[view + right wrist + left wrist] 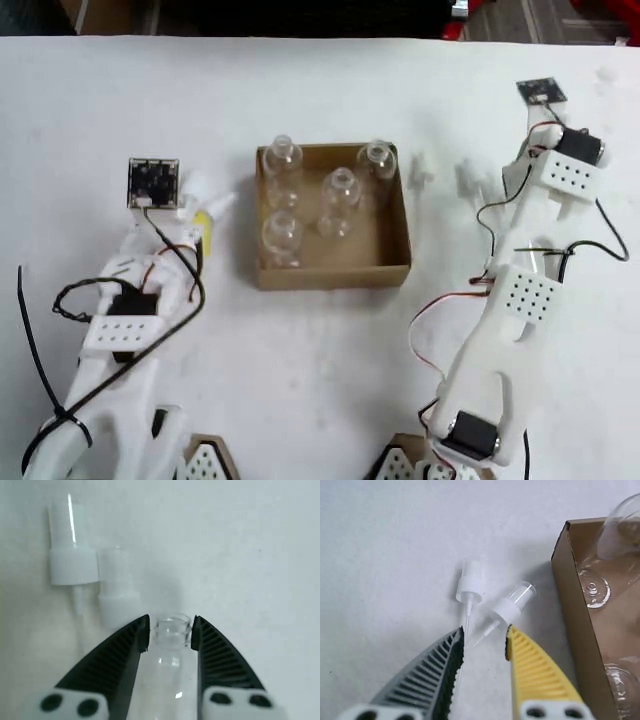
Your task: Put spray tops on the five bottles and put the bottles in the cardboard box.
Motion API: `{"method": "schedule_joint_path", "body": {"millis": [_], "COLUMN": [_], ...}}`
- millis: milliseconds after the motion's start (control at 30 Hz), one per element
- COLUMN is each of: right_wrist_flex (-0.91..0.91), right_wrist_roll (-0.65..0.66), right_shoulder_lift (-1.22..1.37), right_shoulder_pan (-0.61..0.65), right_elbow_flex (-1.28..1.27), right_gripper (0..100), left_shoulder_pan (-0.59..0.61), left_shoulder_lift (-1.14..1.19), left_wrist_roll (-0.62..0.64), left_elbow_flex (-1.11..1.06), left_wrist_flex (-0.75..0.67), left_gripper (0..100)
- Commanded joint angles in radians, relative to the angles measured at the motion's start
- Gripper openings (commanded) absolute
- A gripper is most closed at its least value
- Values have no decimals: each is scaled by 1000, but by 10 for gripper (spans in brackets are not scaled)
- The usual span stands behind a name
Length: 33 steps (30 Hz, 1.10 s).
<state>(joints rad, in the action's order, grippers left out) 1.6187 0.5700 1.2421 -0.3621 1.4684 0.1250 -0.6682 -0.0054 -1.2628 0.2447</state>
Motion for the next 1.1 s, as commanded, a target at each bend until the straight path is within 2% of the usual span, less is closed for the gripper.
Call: {"method": "schedule_joint_path", "body": {"millis": [0, 67, 200, 400, 833, 1067], "right_wrist_flex": [2, 1, 7, 94, 114, 116], "right_wrist_roll": [11, 11, 11, 11, 3, -143], "right_shoulder_lift": [1, 7, -15, -87, -355, -532], "right_shoulder_pan": [12, 12, 7, -4, -33, -61], "right_elbow_flex": [38, 38, 72, 206, 173, 138], "right_gripper": [119, 106, 11, 15, 16, 16], "left_shoulder_pan": [-7, -7, -7, -7, -7, -7], "left_shoulder_lift": [-8, -8, -8, -8, -8, -8], "left_wrist_roll": [9, 9, 9, 9, 9, 9], "left_elbow_flex": [5, 5, 5, 5, 8, 8], "left_wrist_flex": [-21, -21, -21, -21, -21, -21], "left_gripper": [138, 138, 138, 138, 138, 138]}}
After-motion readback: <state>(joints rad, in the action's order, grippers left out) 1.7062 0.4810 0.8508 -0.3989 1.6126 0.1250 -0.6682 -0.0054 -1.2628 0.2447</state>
